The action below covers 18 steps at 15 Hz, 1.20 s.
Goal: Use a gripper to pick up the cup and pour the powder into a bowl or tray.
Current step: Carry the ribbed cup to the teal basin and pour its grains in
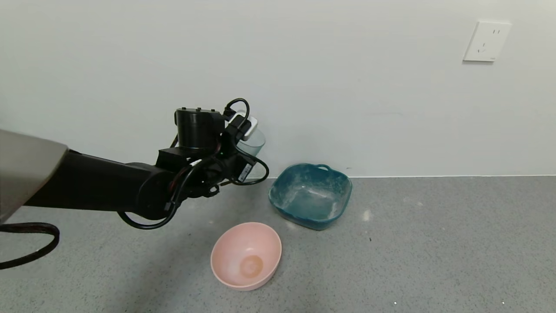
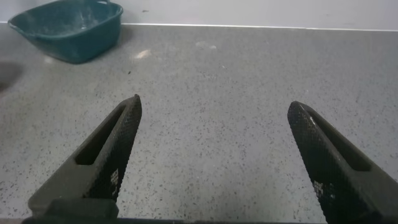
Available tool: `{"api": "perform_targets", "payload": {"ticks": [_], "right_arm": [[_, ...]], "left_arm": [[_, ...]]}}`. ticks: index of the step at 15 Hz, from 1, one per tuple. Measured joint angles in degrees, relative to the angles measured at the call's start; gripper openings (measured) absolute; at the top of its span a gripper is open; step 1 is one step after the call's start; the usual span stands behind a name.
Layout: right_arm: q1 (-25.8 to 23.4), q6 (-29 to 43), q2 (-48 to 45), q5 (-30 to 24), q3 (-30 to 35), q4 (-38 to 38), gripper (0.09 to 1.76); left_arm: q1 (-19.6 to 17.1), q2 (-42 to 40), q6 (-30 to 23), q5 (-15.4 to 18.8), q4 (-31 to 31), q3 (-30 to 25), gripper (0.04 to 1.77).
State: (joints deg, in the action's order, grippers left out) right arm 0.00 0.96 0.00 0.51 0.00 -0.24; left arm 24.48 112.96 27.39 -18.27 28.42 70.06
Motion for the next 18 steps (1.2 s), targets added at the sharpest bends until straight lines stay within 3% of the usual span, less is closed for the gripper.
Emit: {"api": "perform_targets", "payload": {"ticks": [5, 8, 18], "right_arm": [[0.00, -0.02, 0.00, 0.01, 0.00, 0.02, 1.71], [0.00, 0.00, 0.00, -0.02, 0.00, 0.00, 1.71], [0.00, -0.02, 0.00, 0.01, 0.00, 0.02, 1.71]], "left_arm": [[4.44, 3.35, 4.96, -7.66, -4.72, 5.51, 1.28], [6.97, 5.01, 7.45, -11.26, -10.62, 8.50, 1.28], [11.40, 10.03, 15.69, -18.71, -23.38, 19.16, 1.28]]}}
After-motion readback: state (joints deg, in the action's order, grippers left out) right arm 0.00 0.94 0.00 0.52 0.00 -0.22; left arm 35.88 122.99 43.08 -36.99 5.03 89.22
